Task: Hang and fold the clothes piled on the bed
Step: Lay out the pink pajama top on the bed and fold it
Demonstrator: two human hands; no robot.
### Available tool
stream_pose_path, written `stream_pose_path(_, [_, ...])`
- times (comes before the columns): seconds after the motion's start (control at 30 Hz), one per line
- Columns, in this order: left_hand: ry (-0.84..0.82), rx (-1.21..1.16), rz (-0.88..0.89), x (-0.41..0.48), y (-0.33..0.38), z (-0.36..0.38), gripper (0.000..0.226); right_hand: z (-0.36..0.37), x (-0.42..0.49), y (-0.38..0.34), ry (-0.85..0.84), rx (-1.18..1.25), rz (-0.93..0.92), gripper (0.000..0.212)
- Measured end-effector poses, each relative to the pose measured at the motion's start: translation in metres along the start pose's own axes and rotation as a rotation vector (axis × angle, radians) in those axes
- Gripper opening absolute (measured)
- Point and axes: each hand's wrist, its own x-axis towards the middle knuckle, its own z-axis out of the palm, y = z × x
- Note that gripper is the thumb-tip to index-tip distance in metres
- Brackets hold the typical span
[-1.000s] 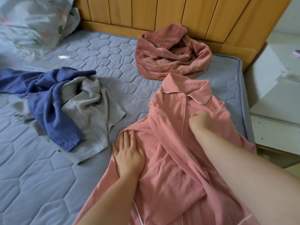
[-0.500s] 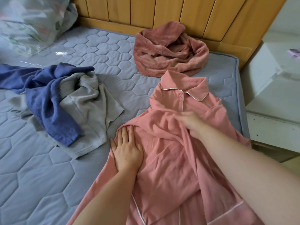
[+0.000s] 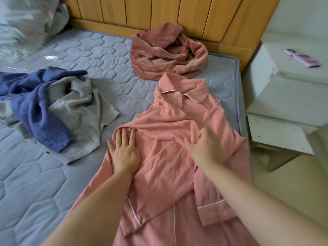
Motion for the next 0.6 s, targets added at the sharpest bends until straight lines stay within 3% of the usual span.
stream_pose_path(0.1, [0.081, 0.031, 0.144, -0.002, 0.000, -0.002, 0.059, -0.003, -0.038, 0.006, -0.196, -0.252, -0.096, 0.079])
stream_pose_path(0.23, [0.244, -0.148, 0.249, -0.006, 0.013, -0.033, 0.036, -0.004, -0.071, 0.027, -0.314, -0.562, -0.142, 0.067])
stream_pose_path(0.3, [0.078, -0.262, 0.274, -0.012, 0.035, -0.058, 0.023, -0.008, -0.075, 0.028, -0.215, -0.589, -0.122, 0.049])
stream_pose_path(0.37, [-0.245, -0.456, 0.101, -0.014, 0.062, -0.070, 0.025, -0.021, -0.072, 0.023, -0.241, -0.548, -0.066, 0.032])
stream_pose_path(0.47, [-0.628, -0.878, -0.341, -0.022, 0.094, -0.070, 0.025, -0.035, -0.061, 0.027, -0.446, -0.260, 0.067, 0.029])
stream_pose_path(0.6, [-0.798, -1.148, -0.590, -0.029, 0.110, -0.074, 0.023, -0.066, -0.046, 0.024, -0.434, 0.770, 0.505, 0.037])
